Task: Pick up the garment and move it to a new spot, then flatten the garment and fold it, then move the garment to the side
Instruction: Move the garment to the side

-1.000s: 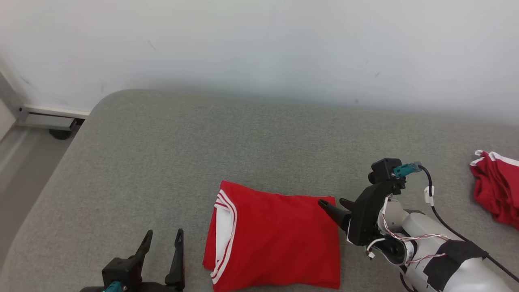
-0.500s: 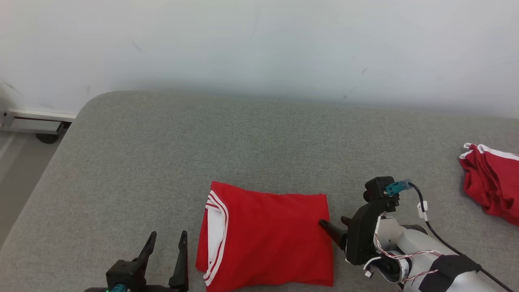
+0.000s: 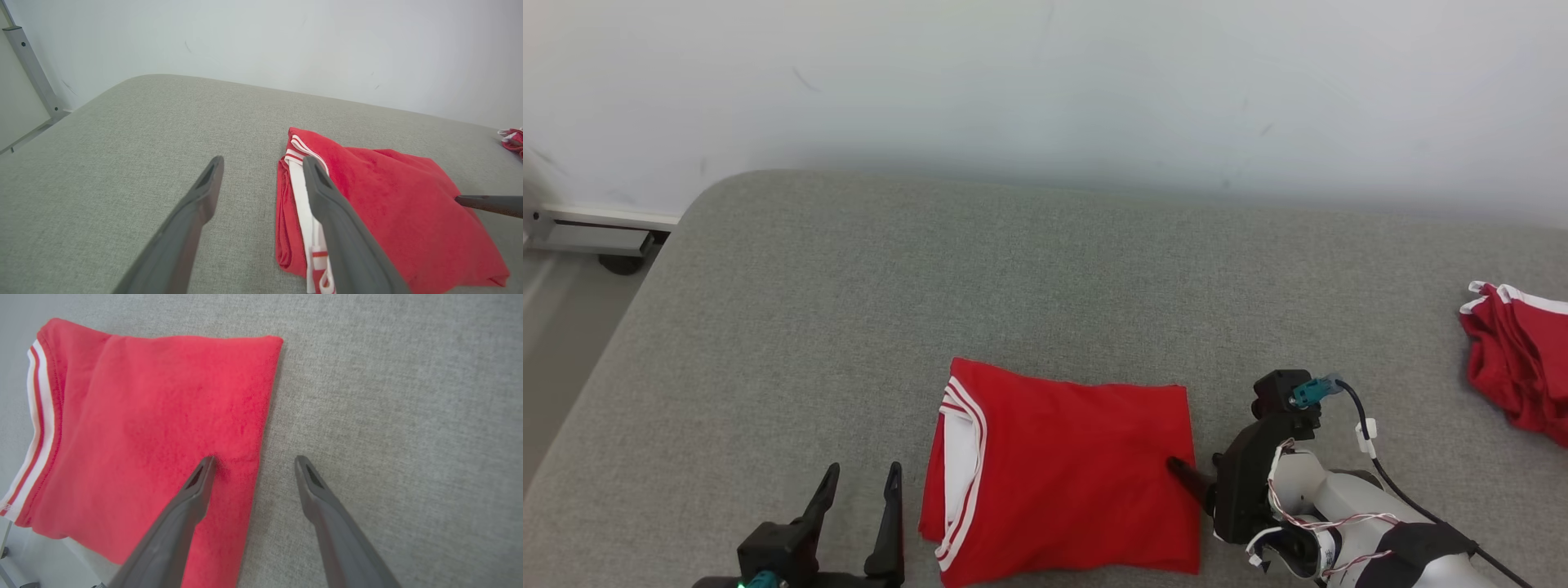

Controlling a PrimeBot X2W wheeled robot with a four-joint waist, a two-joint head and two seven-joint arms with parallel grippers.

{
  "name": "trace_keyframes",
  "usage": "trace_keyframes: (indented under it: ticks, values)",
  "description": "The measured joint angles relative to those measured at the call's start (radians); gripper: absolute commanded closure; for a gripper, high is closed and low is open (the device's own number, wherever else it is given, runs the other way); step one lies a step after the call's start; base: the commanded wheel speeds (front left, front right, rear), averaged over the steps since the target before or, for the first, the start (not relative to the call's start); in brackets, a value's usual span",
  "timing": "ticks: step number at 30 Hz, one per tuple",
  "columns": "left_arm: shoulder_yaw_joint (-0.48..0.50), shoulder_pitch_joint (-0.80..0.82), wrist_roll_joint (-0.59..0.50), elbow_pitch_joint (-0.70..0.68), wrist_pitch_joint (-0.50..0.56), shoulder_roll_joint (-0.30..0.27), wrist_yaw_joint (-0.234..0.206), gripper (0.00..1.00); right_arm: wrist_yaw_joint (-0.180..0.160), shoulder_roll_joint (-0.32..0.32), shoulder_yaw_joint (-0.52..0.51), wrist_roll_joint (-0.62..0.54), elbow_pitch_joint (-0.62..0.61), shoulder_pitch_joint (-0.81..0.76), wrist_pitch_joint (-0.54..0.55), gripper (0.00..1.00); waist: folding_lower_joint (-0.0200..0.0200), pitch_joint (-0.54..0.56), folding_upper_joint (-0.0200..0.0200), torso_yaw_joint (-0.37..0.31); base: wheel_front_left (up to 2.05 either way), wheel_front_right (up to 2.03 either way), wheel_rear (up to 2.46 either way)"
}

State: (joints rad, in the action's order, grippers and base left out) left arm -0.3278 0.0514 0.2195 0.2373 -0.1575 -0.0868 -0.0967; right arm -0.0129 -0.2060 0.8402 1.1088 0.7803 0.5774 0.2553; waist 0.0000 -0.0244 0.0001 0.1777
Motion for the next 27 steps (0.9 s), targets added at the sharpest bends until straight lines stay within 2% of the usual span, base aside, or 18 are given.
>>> trace_keyframes:
  ticks: [15, 16, 17, 18, 27]
  values:
    - [-0.010, 0.035, 0.003, 0.011, 0.000, 0.015, 0.000, 0.00, -0.002, 0.039, -0.021, 0.017, 0.064, 0.005, -0.002, 0.00, 0.0000, -0.015, -0.0001, 0.023, 0.00, 0.00, 0.00]
    - [-0.010, 0.035, 0.003, 0.012, 0.000, 0.015, 0.000, 0.00, -0.002, 0.041, -0.021, 0.017, 0.067, 0.006, -0.001, 0.39, 0.0000, -0.016, -0.0001, 0.024, 0.00, 0.00, 0.00]
    - [-0.010, 0.035, 0.003, 0.013, 0.000, 0.016, 0.000, 0.00, -0.001, 0.043, -0.020, 0.017, 0.070, 0.006, -0.001, 0.64, 0.0000, -0.016, -0.0001, 0.025, 0.00, 0.00, 0.00]
    - [-0.010, 0.035, 0.005, 0.015, 0.000, 0.016, 0.000, 0.00, 0.001, 0.045, -0.020, 0.018, 0.074, 0.007, -0.001, 1.00, 0.0000, -0.016, -0.0001, 0.025, 0.00, 0.00, 0.00]
    - [-0.002, 0.035, 0.015, 0.031, -0.003, 0.018, 0.000, 0.00, 0.040, 0.060, -0.027, 0.031, 0.107, 0.033, 0.001, 1.00, 0.0001, -0.016, 0.0000, 0.008, 0.00, 0.00, 0.00]
